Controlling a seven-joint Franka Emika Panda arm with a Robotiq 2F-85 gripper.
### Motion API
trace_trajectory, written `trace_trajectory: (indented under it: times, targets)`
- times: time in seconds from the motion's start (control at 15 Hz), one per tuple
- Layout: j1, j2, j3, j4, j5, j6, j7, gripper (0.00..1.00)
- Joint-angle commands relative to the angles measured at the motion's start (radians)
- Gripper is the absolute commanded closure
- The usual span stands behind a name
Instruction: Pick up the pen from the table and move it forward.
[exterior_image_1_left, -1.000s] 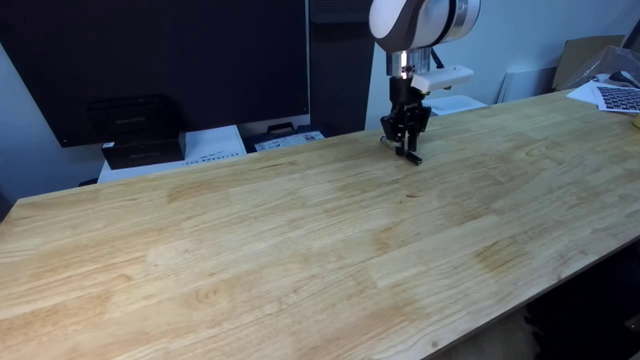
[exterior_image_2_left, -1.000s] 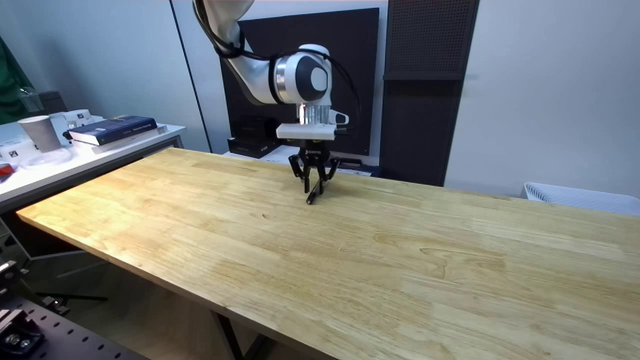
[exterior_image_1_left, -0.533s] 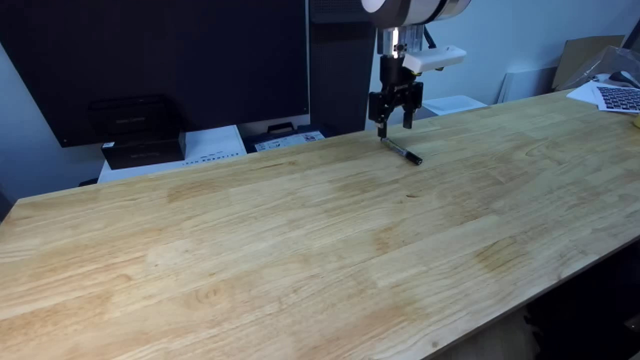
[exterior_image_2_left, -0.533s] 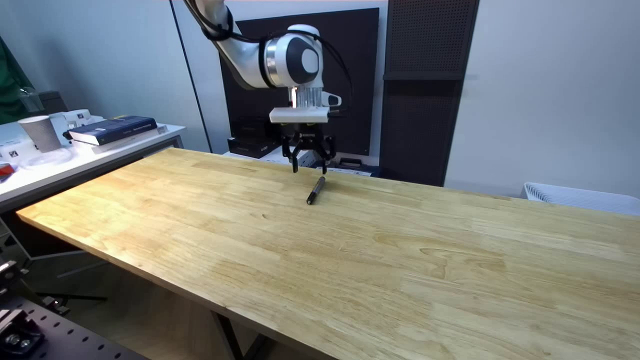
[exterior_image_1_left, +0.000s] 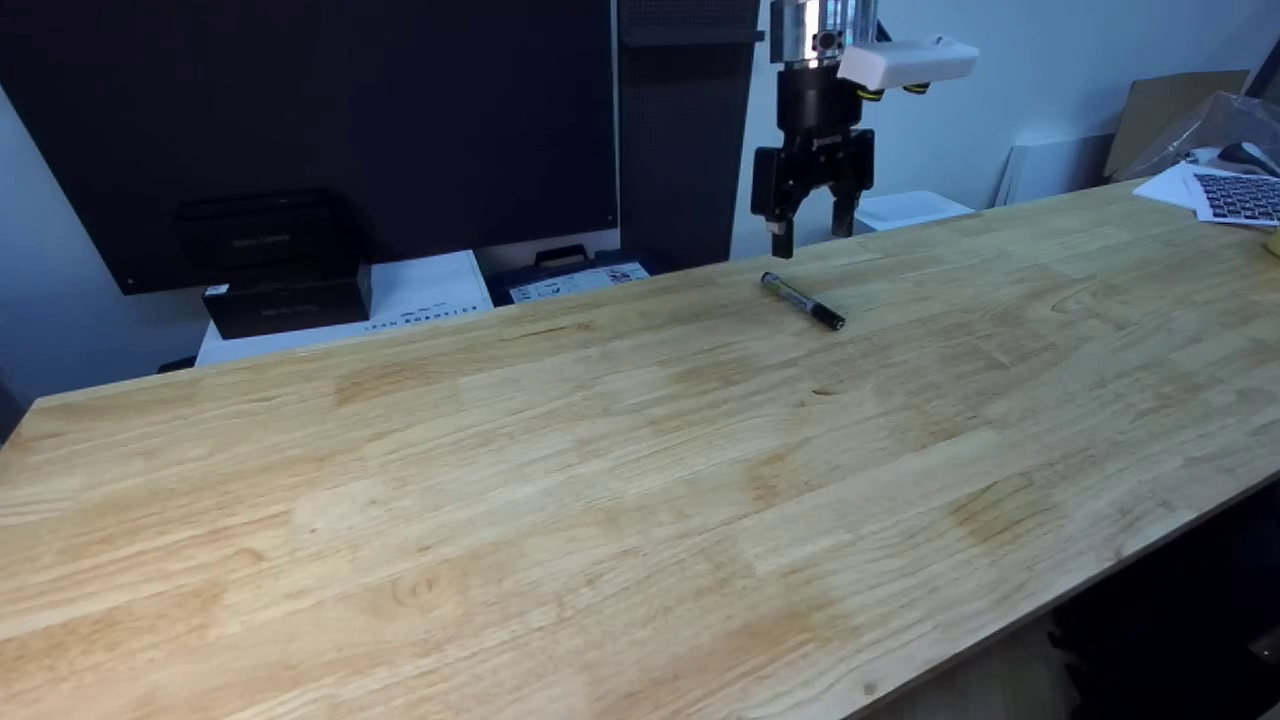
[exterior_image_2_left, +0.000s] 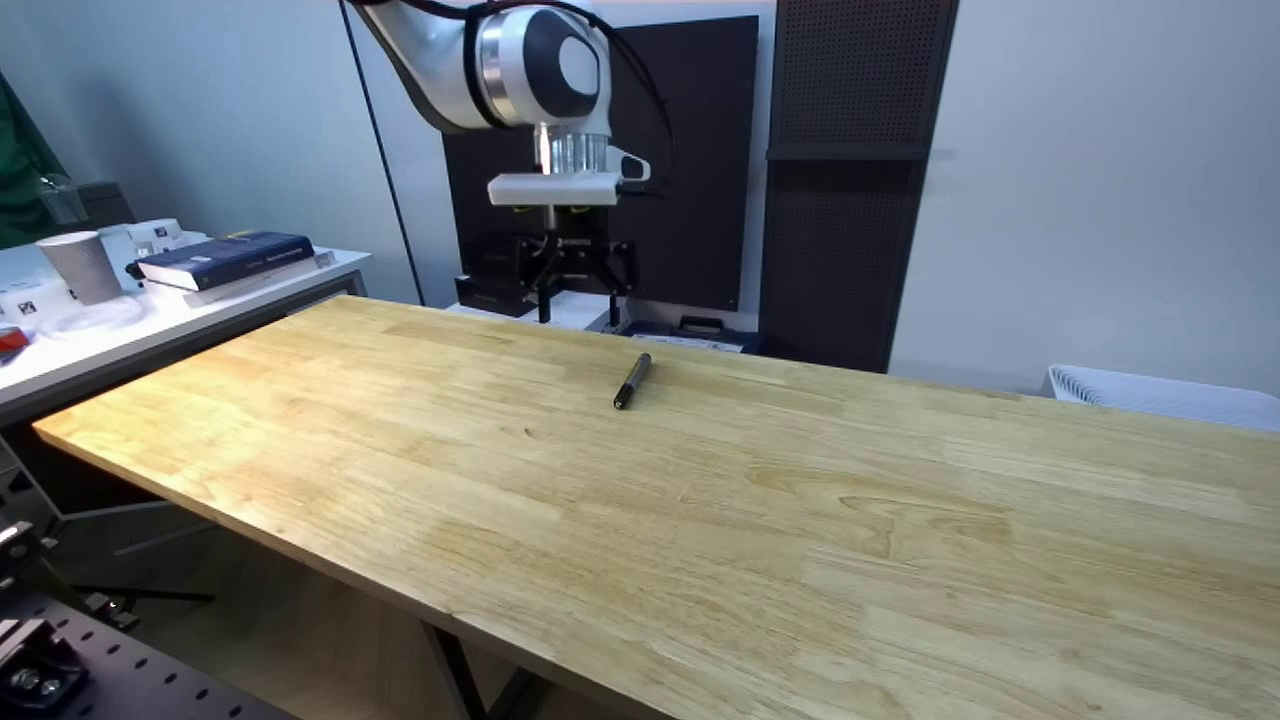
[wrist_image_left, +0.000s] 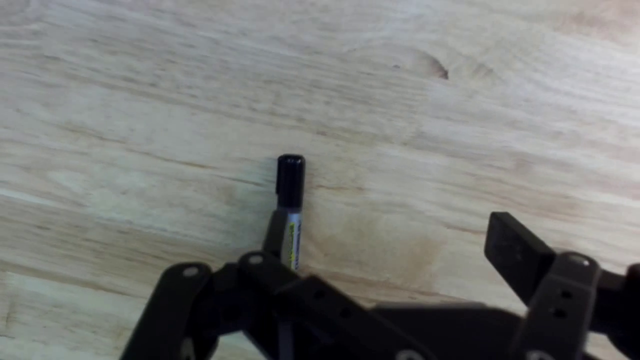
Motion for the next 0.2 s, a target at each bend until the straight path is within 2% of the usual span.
trace_trajectory:
  times: [0.0,0.13]
  targets:
    - [0.0,-0.033,0.005,-0.04,-0.003,-0.009,0.003,0.0]
    - [0.002,-0.06,0.005,-0.068,-0.002,-0.009,0.002,0.0]
